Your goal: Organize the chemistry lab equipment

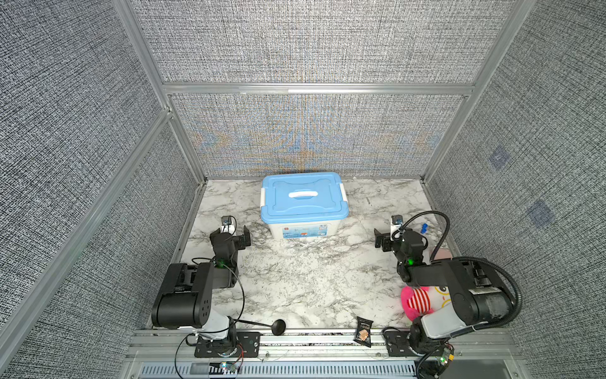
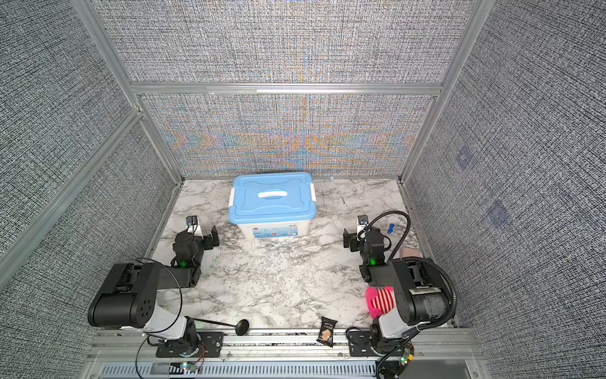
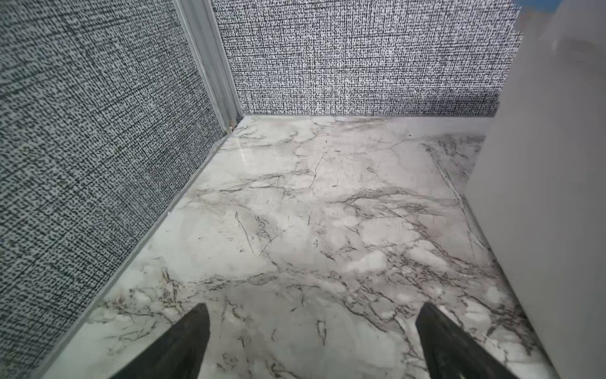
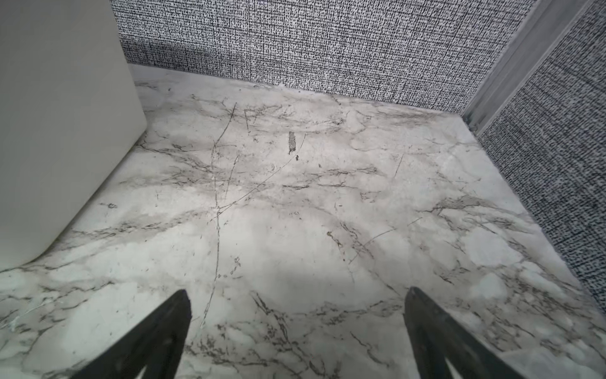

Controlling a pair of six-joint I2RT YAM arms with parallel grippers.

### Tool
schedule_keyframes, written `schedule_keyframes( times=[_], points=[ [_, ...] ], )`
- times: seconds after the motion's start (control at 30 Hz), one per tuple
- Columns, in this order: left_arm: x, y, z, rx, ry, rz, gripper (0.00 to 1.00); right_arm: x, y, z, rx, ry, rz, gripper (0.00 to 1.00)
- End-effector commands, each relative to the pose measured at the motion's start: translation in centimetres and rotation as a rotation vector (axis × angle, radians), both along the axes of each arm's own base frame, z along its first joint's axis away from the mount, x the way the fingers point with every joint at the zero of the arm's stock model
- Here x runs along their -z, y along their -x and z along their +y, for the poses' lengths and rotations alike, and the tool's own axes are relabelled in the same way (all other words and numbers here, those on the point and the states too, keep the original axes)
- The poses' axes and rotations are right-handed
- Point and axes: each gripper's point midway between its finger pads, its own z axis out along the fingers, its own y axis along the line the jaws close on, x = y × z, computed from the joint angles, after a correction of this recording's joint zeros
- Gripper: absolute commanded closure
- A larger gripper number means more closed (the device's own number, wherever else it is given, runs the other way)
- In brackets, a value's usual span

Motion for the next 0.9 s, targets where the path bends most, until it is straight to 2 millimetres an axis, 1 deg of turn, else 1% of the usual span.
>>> schedule_keyframes(
  times=[0.0, 0.27, 0.33, 0.4, 0.87],
  points=[
    [-0.7, -0.32, -0.04, -0.001, 0.009, -0.026, 0.01, -0.28, -0.19, 0.13, -0.006, -0.007, -0.006, 0.01],
    [-0.69, -0.26, 0.0, -0.003, 0.007, -0.027, 0.01, -0.13, -0.3, -0.03, -0.004, -0.016, 0.004, 0.01],
    [-0.7, -0.27, -0.04, -0.001, 0.008, -0.027, 0.01, -0.06, -0.47, -0.63, 0.032, -0.022, 0.015, 0.01],
    [-0.71, -0.3, -0.05, -0.001, 0.008, -0.028, 0.01, 0.0, -0.54, -0.82, 0.043, -0.025, 0.02, 0.01],
    [-0.7, -0.31, -0.05, 0.0, 0.007, -0.027, 0.01, 0.05, -0.59, -0.87, 0.034, -0.038, 0.026, 0.01]
  ],
)
